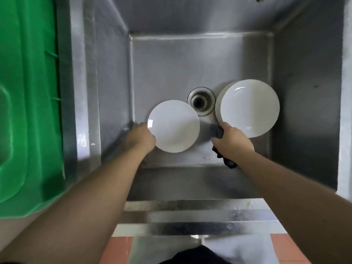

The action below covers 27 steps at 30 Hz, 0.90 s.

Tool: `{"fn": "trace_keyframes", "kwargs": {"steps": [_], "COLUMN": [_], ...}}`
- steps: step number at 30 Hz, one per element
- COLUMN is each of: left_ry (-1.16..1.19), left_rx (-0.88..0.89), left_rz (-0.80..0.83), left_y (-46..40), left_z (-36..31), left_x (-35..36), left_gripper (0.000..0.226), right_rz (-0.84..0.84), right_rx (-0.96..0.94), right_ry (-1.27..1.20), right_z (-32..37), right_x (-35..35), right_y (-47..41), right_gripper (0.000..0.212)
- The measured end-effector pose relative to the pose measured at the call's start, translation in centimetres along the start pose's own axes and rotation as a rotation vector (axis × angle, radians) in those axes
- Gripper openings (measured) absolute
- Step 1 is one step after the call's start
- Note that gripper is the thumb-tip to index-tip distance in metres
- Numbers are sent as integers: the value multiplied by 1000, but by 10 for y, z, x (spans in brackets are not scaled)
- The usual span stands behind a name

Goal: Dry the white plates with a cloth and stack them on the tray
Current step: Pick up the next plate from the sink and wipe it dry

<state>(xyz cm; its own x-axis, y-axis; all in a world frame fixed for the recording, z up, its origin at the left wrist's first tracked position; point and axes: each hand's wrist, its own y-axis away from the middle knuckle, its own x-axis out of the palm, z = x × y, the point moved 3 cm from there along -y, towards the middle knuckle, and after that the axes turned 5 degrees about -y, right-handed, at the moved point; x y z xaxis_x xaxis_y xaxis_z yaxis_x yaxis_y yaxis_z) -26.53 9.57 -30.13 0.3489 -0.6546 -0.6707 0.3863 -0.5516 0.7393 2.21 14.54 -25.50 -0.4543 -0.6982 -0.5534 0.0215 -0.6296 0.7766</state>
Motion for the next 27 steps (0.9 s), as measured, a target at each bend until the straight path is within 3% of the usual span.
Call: {"fn": "trace_keyframes", "kwargs": {"steps": [4,16,21,27], "left_ry": [155,865,1078,1140], "left_rx": [-80,-302,-313,-206], "left_rz": [44,158,197,248], "left_y": [-20,-38,-21,7], "left_z": [2,11,4,-3], "left_x": [18,47,44,24], "left_gripper": [48,31,10,20], "right_rz": [-28,-28,-25,-71], "right_rx": [-20,11,30,18], "right_ry": [16,-63,-97,-89], "right_z": [-3,-14,-14,-13], "right_x": [9,9,1,-19], "right_y": [-13,-10,6,34], "right_gripper": [41,51,45,43]}}
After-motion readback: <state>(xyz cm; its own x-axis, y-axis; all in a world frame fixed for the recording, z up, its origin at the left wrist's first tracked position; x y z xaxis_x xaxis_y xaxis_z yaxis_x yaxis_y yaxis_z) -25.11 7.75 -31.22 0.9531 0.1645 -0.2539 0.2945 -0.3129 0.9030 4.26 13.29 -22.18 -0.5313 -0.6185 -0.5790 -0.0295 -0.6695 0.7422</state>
